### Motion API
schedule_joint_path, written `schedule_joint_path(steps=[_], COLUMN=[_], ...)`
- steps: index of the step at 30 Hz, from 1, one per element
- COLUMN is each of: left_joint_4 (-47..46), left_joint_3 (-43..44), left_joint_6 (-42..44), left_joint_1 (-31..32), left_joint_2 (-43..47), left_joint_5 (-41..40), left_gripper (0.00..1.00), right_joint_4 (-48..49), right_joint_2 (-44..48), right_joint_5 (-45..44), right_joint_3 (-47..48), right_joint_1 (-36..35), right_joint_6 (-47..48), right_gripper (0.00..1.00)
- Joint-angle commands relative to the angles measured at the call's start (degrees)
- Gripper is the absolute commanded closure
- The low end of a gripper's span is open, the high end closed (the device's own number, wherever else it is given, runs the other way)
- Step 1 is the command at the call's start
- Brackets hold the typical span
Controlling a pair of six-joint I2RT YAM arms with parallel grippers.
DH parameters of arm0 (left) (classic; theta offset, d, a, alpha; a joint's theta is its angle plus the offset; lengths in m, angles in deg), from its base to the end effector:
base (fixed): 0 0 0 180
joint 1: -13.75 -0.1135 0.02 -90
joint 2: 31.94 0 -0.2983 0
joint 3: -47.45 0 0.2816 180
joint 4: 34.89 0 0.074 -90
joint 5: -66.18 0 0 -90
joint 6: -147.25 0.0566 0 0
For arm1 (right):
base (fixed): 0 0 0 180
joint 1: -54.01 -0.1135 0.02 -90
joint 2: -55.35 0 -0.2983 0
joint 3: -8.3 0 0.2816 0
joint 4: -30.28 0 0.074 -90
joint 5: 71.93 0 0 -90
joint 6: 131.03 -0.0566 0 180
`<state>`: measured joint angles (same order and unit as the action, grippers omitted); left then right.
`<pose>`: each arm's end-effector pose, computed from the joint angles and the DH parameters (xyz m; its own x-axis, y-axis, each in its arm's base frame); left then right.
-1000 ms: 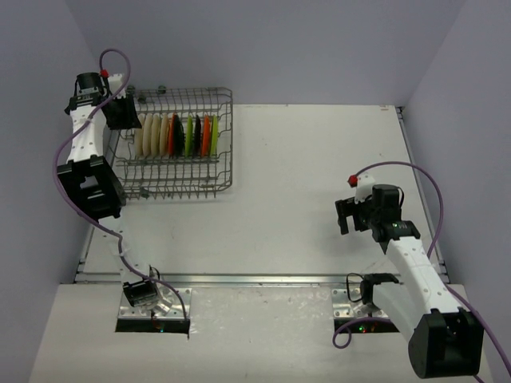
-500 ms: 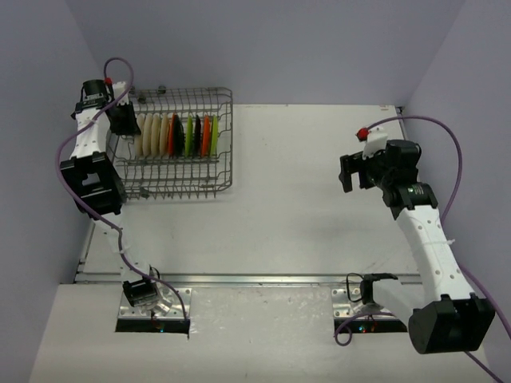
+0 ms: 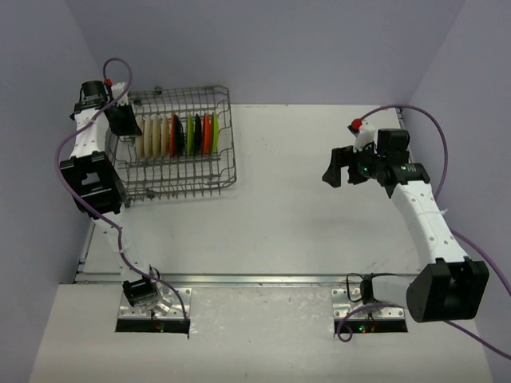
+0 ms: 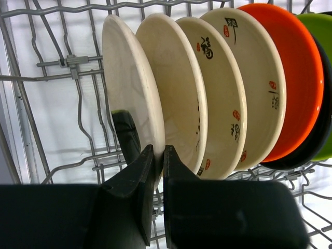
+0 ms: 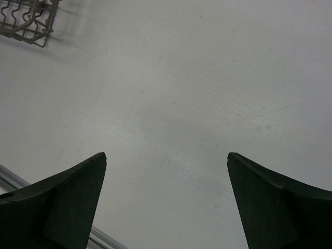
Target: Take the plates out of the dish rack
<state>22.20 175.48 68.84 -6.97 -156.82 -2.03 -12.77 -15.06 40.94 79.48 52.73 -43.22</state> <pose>0.5184 0.1736 0.2714 -0.7656 -0.0902 -0.6369 0.0303 0.9840 -0.1757 0.2943 0.0286 0.3134 -0.6839 0.0199 -0.7293 -0.2821 0.9146 0.2895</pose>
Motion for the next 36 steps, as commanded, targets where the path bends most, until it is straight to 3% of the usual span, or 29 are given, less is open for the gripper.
schedule_joint_path(steps=[1, 12, 16, 18, 22, 25, 26, 28, 30, 36], left_joint_4=[-2.7, -4.2, -8.8, -9.7, -11.6, -22.6, -23.0, -33.8, -36.8, -37.3], left_joint_3=[4.9, 10.6, 7.1, 4.4, -7.0, -31.9, -32.5, -47.8, -59.3, -68.9], left_joint_6=[-3.9, -8.3, -4.6, 1.7, 21.2, 39.3, 44.0, 57.3, 67.2, 75.8], left_joint_1=[-0.3, -1.3, -0.3, 1.7, 11.8, 29.0, 29.5, 42.5, 48.7, 61.1], left_joint_2=[2.4, 4.8, 11.2, 15.1, 26.5, 39.3, 42.3, 49.7, 53.3, 56.5], left_joint_5=[3.7, 11.7, 13.2, 11.6, 1.8, -13.7, -17.0, -26.4, -31.9, -36.3], left_gripper=[1.00, 1.00, 1.00, 1.00, 1.00, 1.00, 1.00, 1.00, 1.00, 1.00], right_joint_4=[0.2, -0.3, -0.1, 0.1, 1.8, 3.1, 3.2, 4.0, 4.5, 5.4], right_joint_2=[-0.3, 0.0, 0.0, -0.2, -0.8, -2.6, -2.7, -4.7, -6.8, -10.8], right_joint_5=[5.5, 10.2, 10.0, 9.7, 10.2, 13.1, 13.1, 15.1, 16.8, 19.2], right_joint_3=[3.1, 3.5, 4.4, 4.9, 6.2, 7.8, 8.3, 9.2, 9.8, 10.7], right_joint_1=[-0.2, -0.2, -0.2, -0.2, -0.2, -0.2, -0.2, -0.2, -0.3, -2.8], right_joint_6=[-2.8, -5.6, -7.3, -9.0, -12.3, -15.5, -16.3, -18.7, -21.1, -24.3], right_gripper=[0.01, 0.01, 0.01, 0.01, 0.01, 0.02, 0.04, 0.08, 0.13, 0.23])
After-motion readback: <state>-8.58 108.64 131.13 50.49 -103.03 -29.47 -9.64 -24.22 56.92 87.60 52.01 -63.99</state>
